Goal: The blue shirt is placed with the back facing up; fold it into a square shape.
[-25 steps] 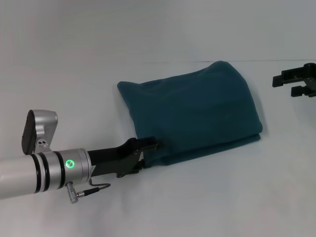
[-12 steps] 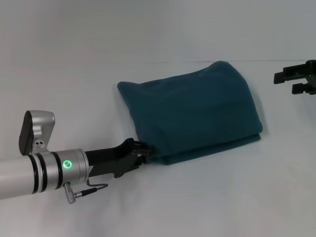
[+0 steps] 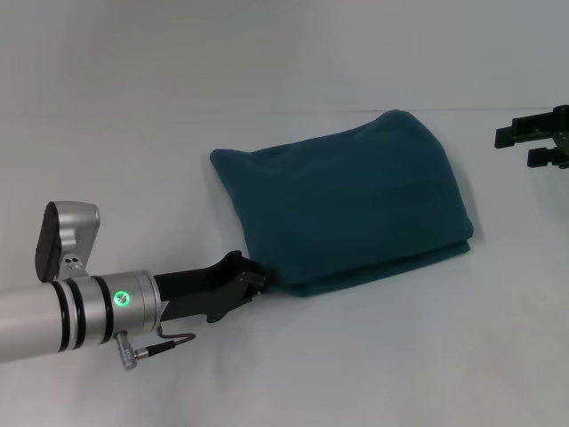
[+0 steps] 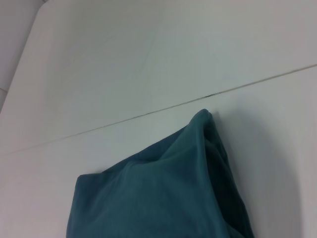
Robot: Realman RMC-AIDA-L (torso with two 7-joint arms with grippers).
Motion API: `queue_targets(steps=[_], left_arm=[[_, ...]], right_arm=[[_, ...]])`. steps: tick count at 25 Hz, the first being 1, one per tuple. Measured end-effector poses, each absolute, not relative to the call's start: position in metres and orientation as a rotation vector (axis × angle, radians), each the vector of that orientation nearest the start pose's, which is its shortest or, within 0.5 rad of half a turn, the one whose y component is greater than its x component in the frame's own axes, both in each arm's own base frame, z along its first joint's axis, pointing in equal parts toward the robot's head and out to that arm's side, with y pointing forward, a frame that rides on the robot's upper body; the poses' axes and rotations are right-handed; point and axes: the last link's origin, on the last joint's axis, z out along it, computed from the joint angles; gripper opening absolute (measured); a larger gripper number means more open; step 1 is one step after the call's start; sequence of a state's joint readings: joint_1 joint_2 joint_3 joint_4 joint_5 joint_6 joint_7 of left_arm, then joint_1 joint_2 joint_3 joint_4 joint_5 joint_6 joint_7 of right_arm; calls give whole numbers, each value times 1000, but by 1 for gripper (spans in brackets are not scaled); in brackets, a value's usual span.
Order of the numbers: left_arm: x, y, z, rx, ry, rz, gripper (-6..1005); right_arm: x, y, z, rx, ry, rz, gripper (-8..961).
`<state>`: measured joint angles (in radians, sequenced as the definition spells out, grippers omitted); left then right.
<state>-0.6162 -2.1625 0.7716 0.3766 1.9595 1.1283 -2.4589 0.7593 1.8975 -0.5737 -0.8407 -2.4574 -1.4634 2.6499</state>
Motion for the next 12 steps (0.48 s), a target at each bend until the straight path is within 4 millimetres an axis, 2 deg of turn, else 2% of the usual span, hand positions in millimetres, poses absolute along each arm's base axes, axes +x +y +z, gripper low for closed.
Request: queue_targets(steps=[3,6,12], left_arm=[[-269,335,-89,1970,2417,802,50],[-274,331,-86,1965,2423,807,50],[-294,320,-65,1951,2447,856,51]], right_arm=[[256,418,112,-2034,1758,364,799],[256,417,112,-2033,1762,365,800],[255,417,111,-2032,1769,375,803]])
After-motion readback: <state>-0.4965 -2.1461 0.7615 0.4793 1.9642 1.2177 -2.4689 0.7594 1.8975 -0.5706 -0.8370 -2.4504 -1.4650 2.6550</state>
